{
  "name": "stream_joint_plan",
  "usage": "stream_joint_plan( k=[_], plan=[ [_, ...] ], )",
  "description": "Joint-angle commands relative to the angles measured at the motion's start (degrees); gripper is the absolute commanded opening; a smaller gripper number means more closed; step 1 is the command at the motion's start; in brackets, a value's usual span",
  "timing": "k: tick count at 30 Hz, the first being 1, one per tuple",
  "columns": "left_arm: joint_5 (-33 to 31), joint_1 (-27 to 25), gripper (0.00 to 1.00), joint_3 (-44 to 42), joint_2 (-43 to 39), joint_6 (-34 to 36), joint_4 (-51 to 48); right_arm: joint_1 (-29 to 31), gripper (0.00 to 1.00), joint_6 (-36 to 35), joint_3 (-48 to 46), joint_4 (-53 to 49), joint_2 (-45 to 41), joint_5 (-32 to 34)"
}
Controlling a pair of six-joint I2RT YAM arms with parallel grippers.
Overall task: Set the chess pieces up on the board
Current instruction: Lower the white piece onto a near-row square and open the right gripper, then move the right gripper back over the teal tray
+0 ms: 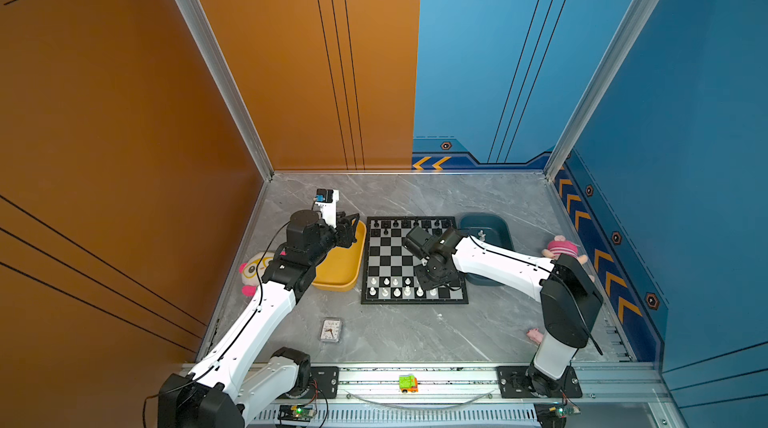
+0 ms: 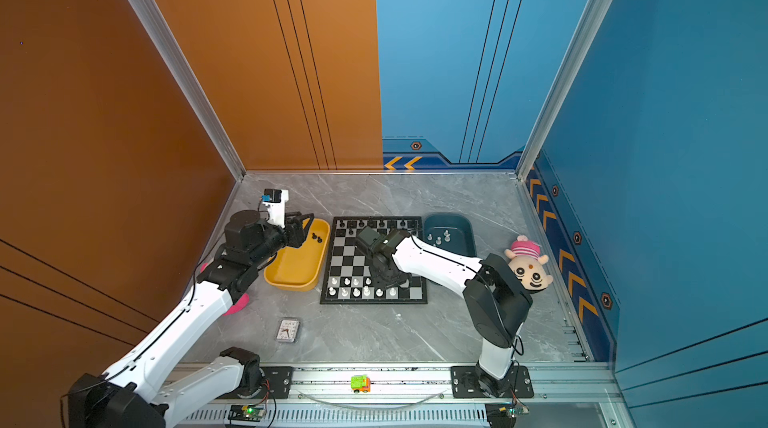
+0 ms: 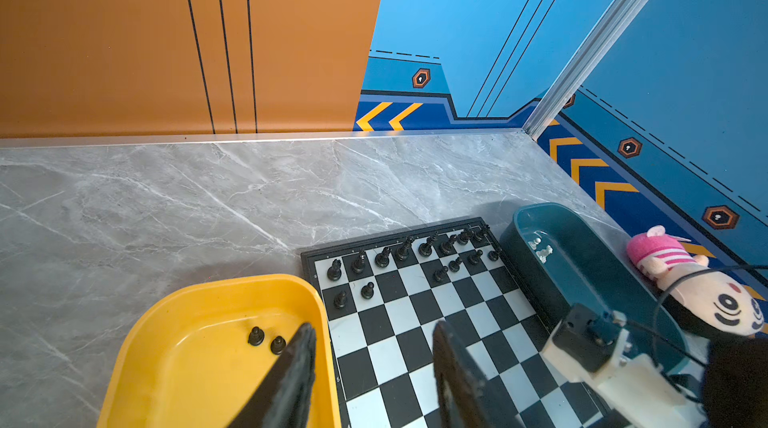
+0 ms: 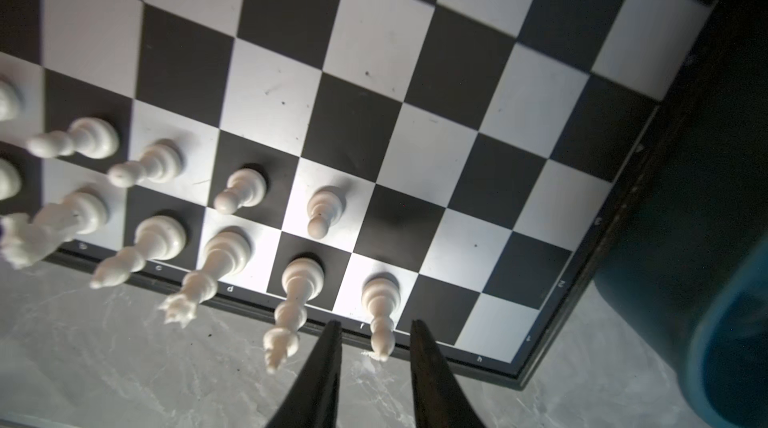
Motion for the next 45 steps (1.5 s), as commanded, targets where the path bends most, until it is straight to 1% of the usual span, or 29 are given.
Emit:
stream_joint_plan(
  k=[1, 4, 9, 17, 23, 28, 32, 40, 45],
  plan=[
    [-0.6, -0.5, 0.48, -0.1, -1.0, 1.5, -1.1, -1.2, 0.33, -0.8, 2.8, -4.1, -3.4, 4.0],
    [-1.0, -0.5, 0.48, -0.1, -1.0, 1.6, -1.3, -2.6, 0.33, -1.9, 3.7, -5.2, -5.0, 5.4],
    [-1.3, -0.5, 0.48, -0.1, -0.3, 1.6, -1.1, -6.7, 0.33, -3.8, 3.8, -6.2, -7.8, 7.5],
    [-1.6, -0.3, 0.48, 1.3, 0.8, 1.7, -2.4, -17.3, 0.34, -7.3, 2.3, -6.1, -11.9, 9.0],
    [-2.5, -0.2, 0.48, 2.3, 1.9, 1.8, -2.7, -24.1, 0.36, -9.9, 1.6, -4.2, -12.3, 9.0],
    [-2.8, -0.2, 0.48, 3.4, 3.2, 2.0, -3.1, -29.4, 0.36, -11.0, 1.2, -1.8, -10.4, 7.4],
    [-3.1, -0.1, 0.48, 3.5, 4.0, 2.0, -2.2, -32.1, 0.36, -11.8, 1.8, -0.6, -7.8, 6.5],
    [-2.8, 0.3, 0.48, 4.1, 6.0, 2.0, -1.8, -35.0, 0.38, -11.3, 2.9, 3.1, -2.1, 3.2],
    [-2.7, 0.8, 0.48, 4.1, 6.6, 2.1, -1.8, -35.9, 0.38, -10.8, 4.1, 4.6, 1.9, 2.6]
  ],
)
